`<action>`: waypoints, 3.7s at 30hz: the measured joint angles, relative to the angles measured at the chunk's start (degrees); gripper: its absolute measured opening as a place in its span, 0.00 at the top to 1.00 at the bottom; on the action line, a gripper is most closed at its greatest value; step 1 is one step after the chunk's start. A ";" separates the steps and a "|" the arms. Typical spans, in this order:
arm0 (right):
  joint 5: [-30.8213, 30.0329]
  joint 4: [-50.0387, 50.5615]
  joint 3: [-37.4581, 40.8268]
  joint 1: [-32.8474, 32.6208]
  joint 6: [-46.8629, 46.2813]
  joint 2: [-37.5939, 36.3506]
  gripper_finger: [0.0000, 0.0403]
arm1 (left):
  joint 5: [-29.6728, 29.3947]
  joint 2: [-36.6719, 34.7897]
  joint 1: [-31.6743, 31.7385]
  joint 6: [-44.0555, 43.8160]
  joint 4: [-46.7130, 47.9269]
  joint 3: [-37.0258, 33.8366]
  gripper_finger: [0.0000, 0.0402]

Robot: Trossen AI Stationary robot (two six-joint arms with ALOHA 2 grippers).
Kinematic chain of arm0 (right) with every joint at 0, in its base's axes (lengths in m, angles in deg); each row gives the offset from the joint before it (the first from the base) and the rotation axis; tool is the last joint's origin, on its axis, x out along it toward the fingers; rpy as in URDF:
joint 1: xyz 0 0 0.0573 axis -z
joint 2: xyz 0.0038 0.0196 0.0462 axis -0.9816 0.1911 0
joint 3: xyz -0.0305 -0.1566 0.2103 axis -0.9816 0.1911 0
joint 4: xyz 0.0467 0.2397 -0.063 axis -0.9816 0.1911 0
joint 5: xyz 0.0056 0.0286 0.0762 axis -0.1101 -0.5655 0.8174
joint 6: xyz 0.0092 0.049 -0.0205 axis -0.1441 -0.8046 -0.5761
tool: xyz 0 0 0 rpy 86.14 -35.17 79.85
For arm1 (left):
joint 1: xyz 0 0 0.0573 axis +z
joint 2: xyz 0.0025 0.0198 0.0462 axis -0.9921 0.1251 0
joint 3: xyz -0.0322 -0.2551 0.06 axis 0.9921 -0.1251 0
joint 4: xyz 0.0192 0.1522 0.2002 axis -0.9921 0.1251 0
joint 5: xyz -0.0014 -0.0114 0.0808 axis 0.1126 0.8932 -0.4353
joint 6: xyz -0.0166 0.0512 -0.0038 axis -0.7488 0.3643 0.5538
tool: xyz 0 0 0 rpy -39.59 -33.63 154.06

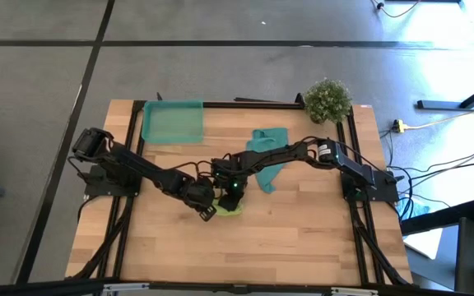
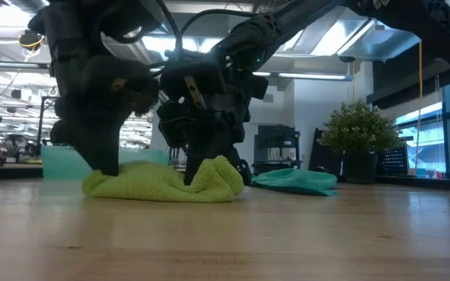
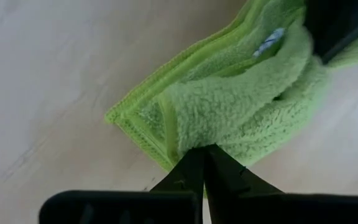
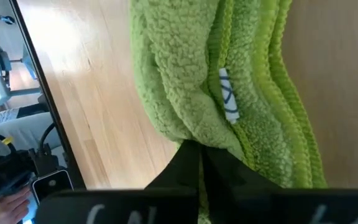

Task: Roll microfiber towels into tight, uniform cylinder then place into a basket
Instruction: Roll the green microfiber cloth

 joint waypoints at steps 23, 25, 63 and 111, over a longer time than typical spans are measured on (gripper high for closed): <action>1.43 5.51 0.37 4.66 6.25 -5.78 0.74 | 2.21 1.82 0.09 0.15 0.72 0.05 1.00; -2.44 7.31 0.37 4.62 7.47 -7.10 0.74 | 2.23 1.82 0.07 0.17 0.69 0.01 1.00; -23.81 5.89 0.00 -3.58 30.28 -7.46 0.74 | 3.76 1.87 0.63 0.54 0.60 -0.08 1.00; -22.85 4.35 -0.02 -2.80 35.89 -6.10 0.74 | 5.29 1.74 -0.39 24.66 4.56 0.02 1.00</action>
